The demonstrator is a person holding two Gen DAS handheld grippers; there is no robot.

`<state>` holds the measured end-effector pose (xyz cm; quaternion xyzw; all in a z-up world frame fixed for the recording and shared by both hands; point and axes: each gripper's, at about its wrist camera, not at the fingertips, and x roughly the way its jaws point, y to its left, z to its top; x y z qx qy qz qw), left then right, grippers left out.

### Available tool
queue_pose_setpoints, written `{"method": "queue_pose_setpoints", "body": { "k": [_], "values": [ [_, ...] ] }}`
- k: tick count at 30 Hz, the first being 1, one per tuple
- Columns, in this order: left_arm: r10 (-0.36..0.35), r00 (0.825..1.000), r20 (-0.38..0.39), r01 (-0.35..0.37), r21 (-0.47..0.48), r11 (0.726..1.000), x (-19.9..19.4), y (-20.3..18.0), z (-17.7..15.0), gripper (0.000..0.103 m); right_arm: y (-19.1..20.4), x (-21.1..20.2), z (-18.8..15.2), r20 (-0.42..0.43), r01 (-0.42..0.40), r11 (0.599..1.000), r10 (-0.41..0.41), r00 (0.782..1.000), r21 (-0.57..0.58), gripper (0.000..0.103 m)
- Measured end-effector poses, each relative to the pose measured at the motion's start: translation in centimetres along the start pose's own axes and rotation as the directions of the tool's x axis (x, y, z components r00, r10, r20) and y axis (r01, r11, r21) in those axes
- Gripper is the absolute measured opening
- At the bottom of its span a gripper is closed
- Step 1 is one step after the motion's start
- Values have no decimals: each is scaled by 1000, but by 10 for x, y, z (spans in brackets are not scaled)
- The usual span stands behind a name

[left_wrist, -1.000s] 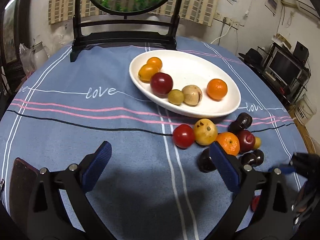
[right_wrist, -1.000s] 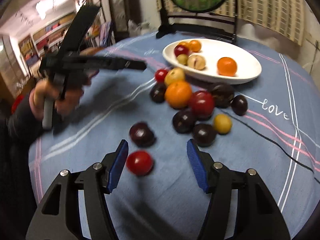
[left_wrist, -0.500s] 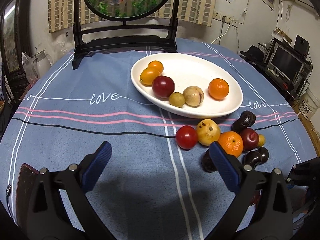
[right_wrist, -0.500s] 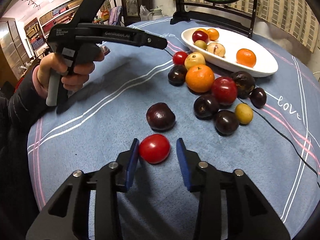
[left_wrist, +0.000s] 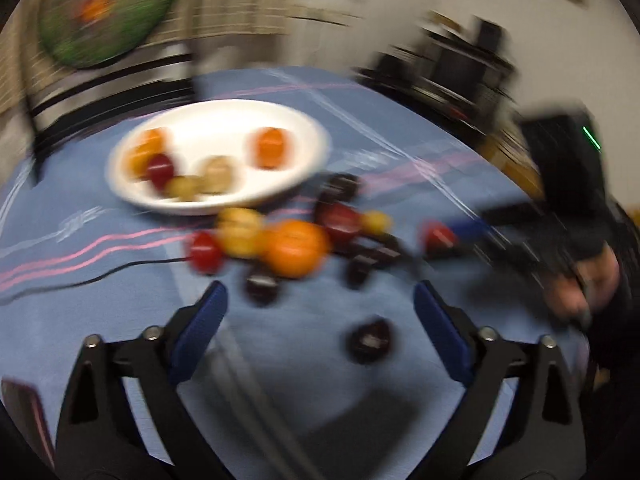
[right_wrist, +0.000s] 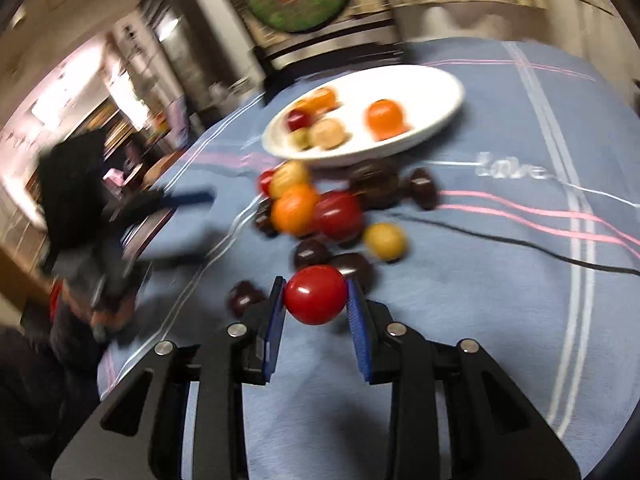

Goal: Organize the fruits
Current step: 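Grasp the small red fruit with the right tool while the left tool grasps a dark plum, then drop the red fruit and dark plum onto the plate, opening both tools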

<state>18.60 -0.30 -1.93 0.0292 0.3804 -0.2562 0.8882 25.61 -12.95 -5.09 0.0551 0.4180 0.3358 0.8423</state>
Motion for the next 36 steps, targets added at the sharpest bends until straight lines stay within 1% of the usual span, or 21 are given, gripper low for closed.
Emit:
{"method": "queue_pose_setpoints", "body": {
  "k": [1, 2, 5, 9, 13, 18, 20, 21, 23, 26, 28, 30, 31, 32, 34, 36],
  "values": [
    [-21, 1000, -18, 22, 30, 999, 3, -8, -2, 80, -1, 0, 1, 2, -4, 1000, 4, 1000, 8, 32],
    [-37, 998, -46, 40, 58, 998, 9, -16, -5, 77, -1, 0, 1, 0, -7, 1000, 7, 1000, 9, 32],
    [-38, 994, -102, 47, 81, 996, 20, -23, -10, 59, 3, 3, 0, -13, -1, 1000, 1, 1000, -4, 32],
    [-26, 989, -148, 36, 68, 997, 31, -23, -14, 50, 5, 5, -1, -22, -3, 1000, 2, 1000, -11, 32],
    [-17, 986, -168, 29, 72, 997, 37, -24, -13, 44, 3, 4, -1, -23, -3, 1000, 3, 1000, -9, 32],
    [5, 986, -167, 15, 114, 993, 40, -32, -17, 42, 3, 4, -1, -25, 2, 1000, -2, 1000, -10, 32],
    [13, 986, -165, 7, 123, 992, 40, -33, -17, 38, 2, 4, -2, -25, 7, 1000, -7, 1000, -8, 32],
    [11, 986, -164, 9, 121, 993, 39, -33, -17, 34, 2, 5, -2, -25, 11, 1000, -11, 1000, -8, 32],
    [1, 986, -165, 17, 107, 994, 39, -30, -16, 34, 1, 6, -2, -27, 16, 1000, -16, 1000, -6, 32],
    [4, 988, -156, 13, 106, 994, 38, -28, -14, 33, -1, 5, 1, -13, 24, 1000, -24, 1000, -2, 32],
    [0, 992, -125, 10, 83, 997, 31, -23, -5, 33, 0, 2, 10, 6, 11, 1000, -11, 1000, 2, 32],
    [32, 997, -67, -27, 71, 997, 19, -16, 10, 33, 2, -1, 29, 50, 11, 1000, -11, 999, -8, 32],
    [60, 997, -39, -58, 63, 996, 15, -11, 19, 33, 3, -2, 40, 79, 26, 1000, -24, 997, -17, 32],
    [106, 994, -12, -105, 46, 993, 12, -2, 34, 33, 4, -2, 49, 100, 37, 999, -34, 994, -22, 32],
    [175, 984, 17, -175, 9, 984, 12, 15, 54, 33, 2, 5, 73, 153, 60, 998, -57, 987, -18, 32],
    [251, 967, 41, -250, -36, 968, 17, 37, 78, 33, -4, 19, 97, 184, 89, 996, -87, 979, -2, 32]
  ]
}}
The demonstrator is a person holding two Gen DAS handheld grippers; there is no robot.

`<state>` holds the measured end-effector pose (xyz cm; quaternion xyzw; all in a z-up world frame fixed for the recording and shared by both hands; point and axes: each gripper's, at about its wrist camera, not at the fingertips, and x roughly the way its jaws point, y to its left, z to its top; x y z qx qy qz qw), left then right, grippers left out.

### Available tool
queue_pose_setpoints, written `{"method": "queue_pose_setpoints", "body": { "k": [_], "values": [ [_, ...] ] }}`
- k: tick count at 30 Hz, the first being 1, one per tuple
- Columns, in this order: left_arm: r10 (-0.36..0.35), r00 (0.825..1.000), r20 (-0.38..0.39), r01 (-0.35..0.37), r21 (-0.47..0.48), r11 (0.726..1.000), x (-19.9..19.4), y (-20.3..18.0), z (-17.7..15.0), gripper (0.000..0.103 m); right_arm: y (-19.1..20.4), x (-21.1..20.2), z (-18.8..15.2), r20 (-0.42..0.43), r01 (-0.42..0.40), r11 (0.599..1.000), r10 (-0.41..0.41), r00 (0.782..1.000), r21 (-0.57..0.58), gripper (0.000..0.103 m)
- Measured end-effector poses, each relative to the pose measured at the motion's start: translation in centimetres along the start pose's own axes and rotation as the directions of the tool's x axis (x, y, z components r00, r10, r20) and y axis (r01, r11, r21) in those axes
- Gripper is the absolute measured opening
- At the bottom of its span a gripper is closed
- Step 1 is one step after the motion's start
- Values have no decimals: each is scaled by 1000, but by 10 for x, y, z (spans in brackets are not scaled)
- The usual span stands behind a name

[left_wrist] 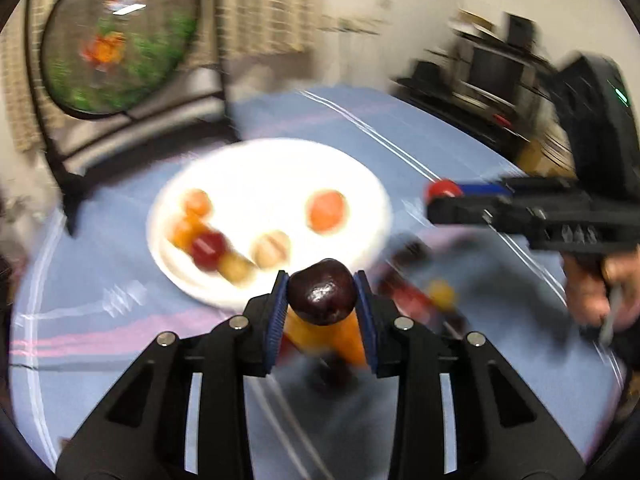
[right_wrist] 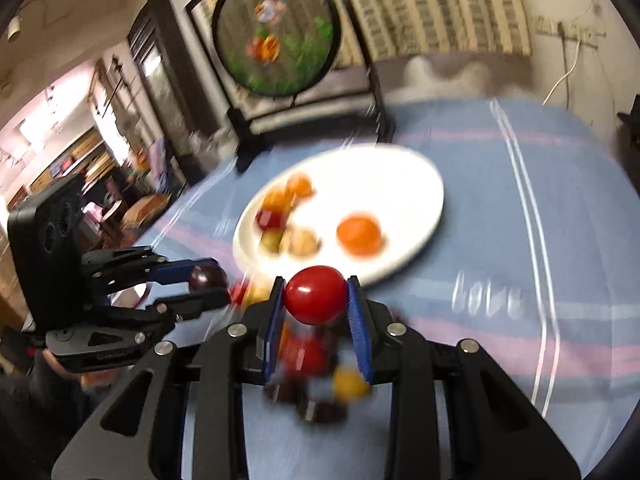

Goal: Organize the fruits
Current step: 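Drop the red fruit and dark plum onto the plate, opening both tools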

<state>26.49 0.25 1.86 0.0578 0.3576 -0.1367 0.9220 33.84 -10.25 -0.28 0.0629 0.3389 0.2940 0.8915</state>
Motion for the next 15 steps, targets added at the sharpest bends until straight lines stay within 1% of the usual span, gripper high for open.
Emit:
{"method": "queue_pose_setpoints", "body": {
  "k": [2, 3, 5, 7, 8, 9, 10, 11, 12, 13, 15],
  "values": [
    [53, 999, -2, -53, -56, 997, 19, 18, 21, 33, -6, 19, 14, 10, 31, 999, -31, 999, 7, 32],
    [65, 998, -11, -66, -76, 995, 29, 25, 29, 33, -11, 32, 22, 4, 43, 999, -43, 999, 19, 32],
    [81, 996, -33, -83, -94, 992, 49, 32, 39, 33, -19, 50, 31, -11, 56, 997, -56, 998, 46, 32],
    [104, 993, -62, -110, -92, 990, 65, 32, 44, 34, -26, 67, 36, -46, 61, 996, -59, 997, 59, 33],
    [119, 990, -78, -126, -95, 987, 71, 32, 44, 44, -25, 69, 36, -57, 75, 996, -73, 996, 50, 40],
    [139, 986, -92, -147, -98, 984, 74, 33, 44, 55, -22, 69, 34, -68, 117, 993, -114, 991, 31, 42],
    [159, 984, -83, -168, -107, 980, 70, 34, 44, 76, -18, 64, 32, -64, 130, 991, -130, 989, 7, 49],
    [170, 983, -62, -176, -113, 978, 62, 35, 42, 85, -13, 56, 28, -44, 119, 993, -120, 992, -15, 52],
    [175, 984, -27, -177, -116, 977, 50, 35, 38, 87, -10, 47, 24, -25, 112, 993, -113, 993, -36, 52],
    [174, 985, -9, -174, -116, 978, 38, 35, 34, 89, -6, 38, 19, -14, 109, 993, -110, 994, -55, 54],
    [166, 986, 5, -164, -133, 977, 19, 35, 22, 92, 2, 19, 3, -11, 90, 991, -91, 996, -99, 56]
  ]
}}
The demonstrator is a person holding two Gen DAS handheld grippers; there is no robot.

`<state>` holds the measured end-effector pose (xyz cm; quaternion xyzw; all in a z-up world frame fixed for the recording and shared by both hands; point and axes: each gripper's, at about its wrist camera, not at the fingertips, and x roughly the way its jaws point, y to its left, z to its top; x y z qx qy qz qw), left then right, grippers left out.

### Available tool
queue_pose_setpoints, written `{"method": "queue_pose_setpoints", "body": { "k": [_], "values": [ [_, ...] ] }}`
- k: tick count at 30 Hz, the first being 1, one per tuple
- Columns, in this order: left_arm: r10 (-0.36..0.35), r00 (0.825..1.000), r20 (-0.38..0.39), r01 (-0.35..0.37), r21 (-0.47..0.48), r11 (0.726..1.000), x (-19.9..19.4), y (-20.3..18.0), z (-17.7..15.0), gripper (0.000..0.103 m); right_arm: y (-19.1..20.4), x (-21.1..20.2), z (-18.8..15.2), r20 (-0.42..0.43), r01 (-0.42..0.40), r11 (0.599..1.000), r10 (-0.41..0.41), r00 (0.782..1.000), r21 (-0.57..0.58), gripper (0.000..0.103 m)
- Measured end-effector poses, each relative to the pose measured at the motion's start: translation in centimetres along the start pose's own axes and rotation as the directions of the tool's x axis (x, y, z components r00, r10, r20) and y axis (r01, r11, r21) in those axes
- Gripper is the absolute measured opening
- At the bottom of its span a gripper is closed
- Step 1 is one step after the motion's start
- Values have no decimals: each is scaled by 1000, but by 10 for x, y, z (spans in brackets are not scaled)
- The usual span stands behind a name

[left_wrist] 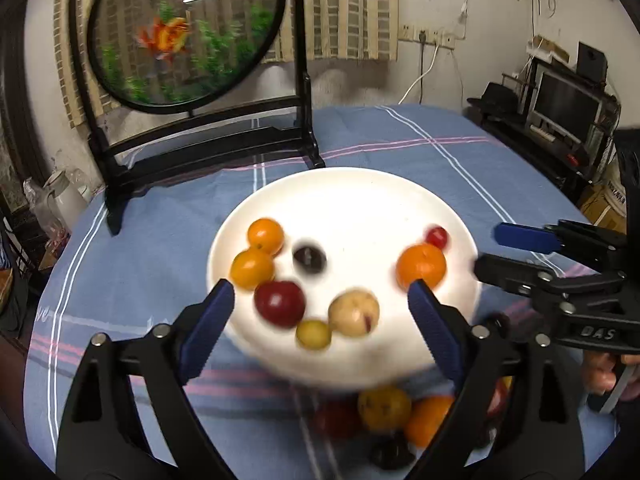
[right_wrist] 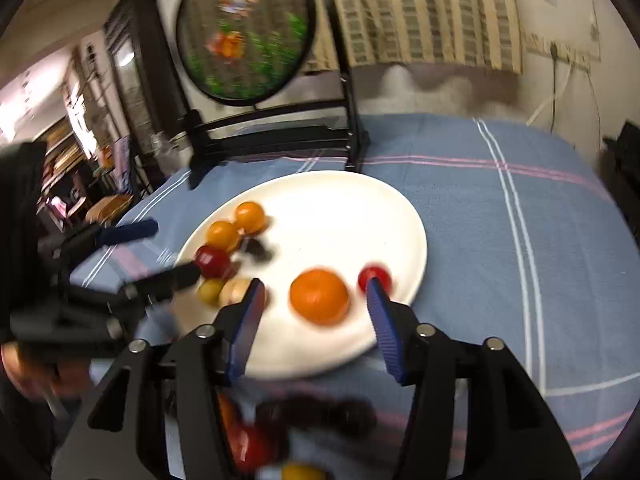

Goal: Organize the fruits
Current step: 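Drop the red fruit and dark plum onto the plate, opening both tools, then grasp a dark plum with the left tool while the right tool grasps another dark plum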

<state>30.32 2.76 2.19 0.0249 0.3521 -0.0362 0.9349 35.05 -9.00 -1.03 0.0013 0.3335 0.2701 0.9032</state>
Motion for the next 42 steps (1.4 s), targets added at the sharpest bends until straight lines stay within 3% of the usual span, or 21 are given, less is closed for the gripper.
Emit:
{"method": "queue_pose_setpoints", "body": {
  "k": [5, 10, 13, 16, 18, 25, 33, 35, 39, 42],
  "values": [
    [-43, 999, 14, 44, -104, 994, -28, 19, -50, 97, 19, -21, -44, -57, 5, 993, -12, 998, -118, 56],
    [-58, 998, -31, 53, -135, 989, -34, 23, -87, 97, 26, -36, -78, -125, -33, 993, 19, 992, -113, 56],
    [-58, 998, -30, 54, -134, 990, -36, 23, -91, 97, 29, -41, -89, -150, -51, 993, 35, 988, -109, 54],
    [-52, 998, -27, 49, -130, 990, -35, 24, -90, 96, 33, -36, -96, -191, -67, 991, 43, 981, -120, 41],
    [-53, 998, -30, 49, -130, 990, -36, 23, -90, 96, 35, -32, -98, -206, -64, 991, 38, 978, -121, 38],
    [-71, 997, -17, 69, -116, 991, -42, 20, -91, 97, 24, -25, -99, -225, -77, 996, 64, 972, -50, 37],
    [-79, 997, -11, 77, -99, 992, -46, 16, -90, 97, 29, -12, -95, -234, -71, 996, 57, 971, -52, 37],
    [-79, 997, -15, 77, -87, 993, -45, 14, -91, 97, 28, -13, -96, -232, -69, 996, 54, 971, -57, 31],
    [-148, 987, -54, 147, -30, 989, -41, 1, -95, 95, 20, -22, -93, -204, -89, 996, 85, 975, -10, 31],
    [-167, 983, -72, 172, 57, 984, -39, -17, -99, 83, 14, -26, -91, -189, -83, 996, 85, 978, 18, 31]
  ]
}}
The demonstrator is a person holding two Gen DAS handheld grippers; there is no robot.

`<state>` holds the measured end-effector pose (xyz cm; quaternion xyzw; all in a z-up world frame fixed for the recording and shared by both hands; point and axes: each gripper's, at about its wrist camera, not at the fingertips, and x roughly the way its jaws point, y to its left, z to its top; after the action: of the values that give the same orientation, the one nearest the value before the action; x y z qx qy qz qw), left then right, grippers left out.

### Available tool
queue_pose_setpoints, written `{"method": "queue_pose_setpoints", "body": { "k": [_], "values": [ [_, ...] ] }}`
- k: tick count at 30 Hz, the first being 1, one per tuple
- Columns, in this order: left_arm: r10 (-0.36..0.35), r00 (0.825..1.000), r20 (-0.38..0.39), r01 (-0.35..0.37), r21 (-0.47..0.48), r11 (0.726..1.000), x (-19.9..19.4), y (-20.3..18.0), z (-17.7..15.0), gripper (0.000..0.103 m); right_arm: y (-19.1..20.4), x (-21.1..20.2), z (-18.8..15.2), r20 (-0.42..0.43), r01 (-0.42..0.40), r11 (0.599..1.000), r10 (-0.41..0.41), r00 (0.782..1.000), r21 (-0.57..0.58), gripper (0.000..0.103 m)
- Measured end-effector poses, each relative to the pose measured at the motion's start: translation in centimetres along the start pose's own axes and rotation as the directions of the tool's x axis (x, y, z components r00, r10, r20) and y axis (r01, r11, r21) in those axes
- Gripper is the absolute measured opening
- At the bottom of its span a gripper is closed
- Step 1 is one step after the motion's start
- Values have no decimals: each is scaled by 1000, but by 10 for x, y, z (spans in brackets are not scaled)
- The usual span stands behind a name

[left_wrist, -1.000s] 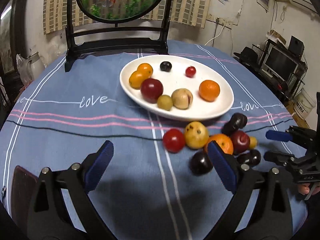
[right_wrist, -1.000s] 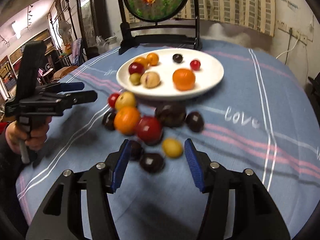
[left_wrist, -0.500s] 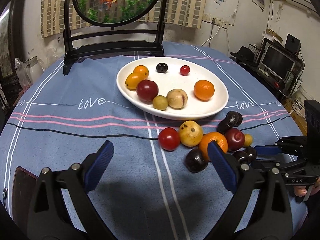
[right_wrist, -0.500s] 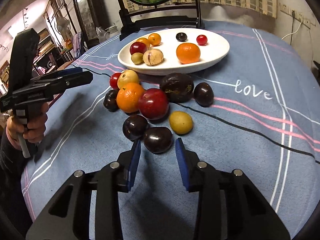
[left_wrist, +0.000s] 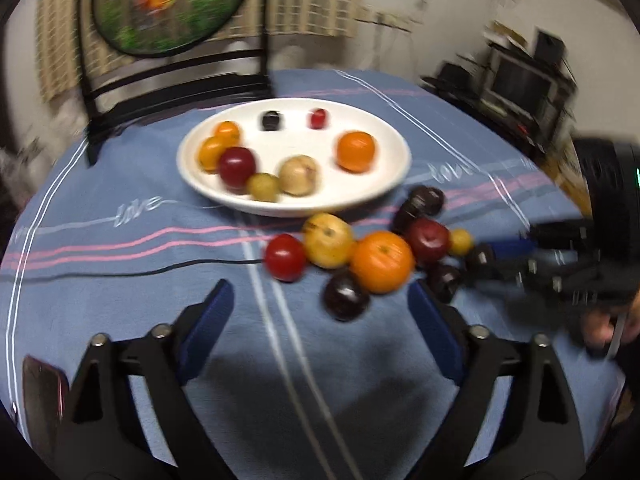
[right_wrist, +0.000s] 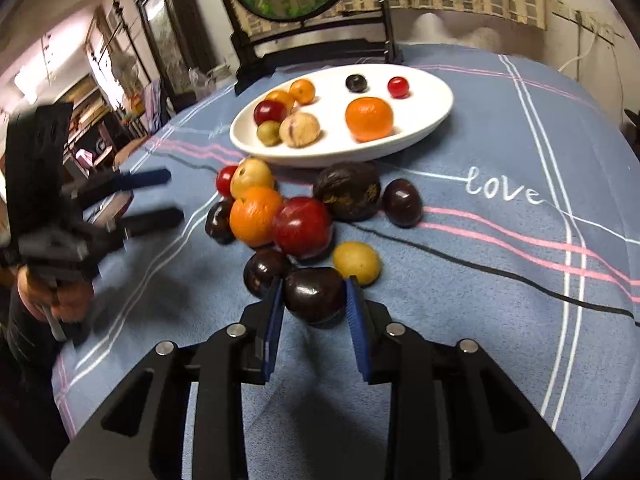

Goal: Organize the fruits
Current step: 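Grasp a dark plum with the left tool while the right tool grasps another dark plum, then place both dark plums on the plate and open both tools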

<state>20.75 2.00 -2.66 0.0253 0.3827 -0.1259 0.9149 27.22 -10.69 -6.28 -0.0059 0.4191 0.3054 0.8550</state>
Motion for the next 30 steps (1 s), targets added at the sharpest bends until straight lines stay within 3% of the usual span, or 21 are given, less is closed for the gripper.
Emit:
{"method": "queue_pose_setpoints", "body": {
  "k": [5, 7, 15, 17, 21, 26, 30],
  "values": [
    [-39, 996, -75, 42, 38, 998, 19, -11, -7, 45, -2, 0, -1, -8, -4, 1000, 4, 1000, 13, 31],
    [-37, 996, -85, 41, 35, 999, 23, -11, -8, 41, 0, -1, -2, -6, -3, 1000, 3, 1000, 9, 31],
    [-13, 997, -74, 15, 24, 1000, 29, -8, -5, 41, 0, 0, -1, -9, -3, 1000, 3, 1000, 8, 31],
    [-12, 997, -81, 15, 30, 999, 32, -9, -5, 34, 0, 0, -1, -8, -1, 1000, 1, 1000, 8, 31],
    [-8, 997, -80, 12, 50, 999, 33, -12, -6, 33, 0, -1, -1, -2, 5, 1000, -5, 1000, 7, 31],
    [-30, 997, -76, 32, 25, 999, 26, -10, -7, 32, 2, -10, 1, 28, 5, 1000, -6, 1000, 15, 31],
    [-59, 998, -10, 59, -12, 998, 7, -2, 9, 32, 5, -21, 20, 93, -10, 1000, 9, 996, 16, 31]
  ]
}}
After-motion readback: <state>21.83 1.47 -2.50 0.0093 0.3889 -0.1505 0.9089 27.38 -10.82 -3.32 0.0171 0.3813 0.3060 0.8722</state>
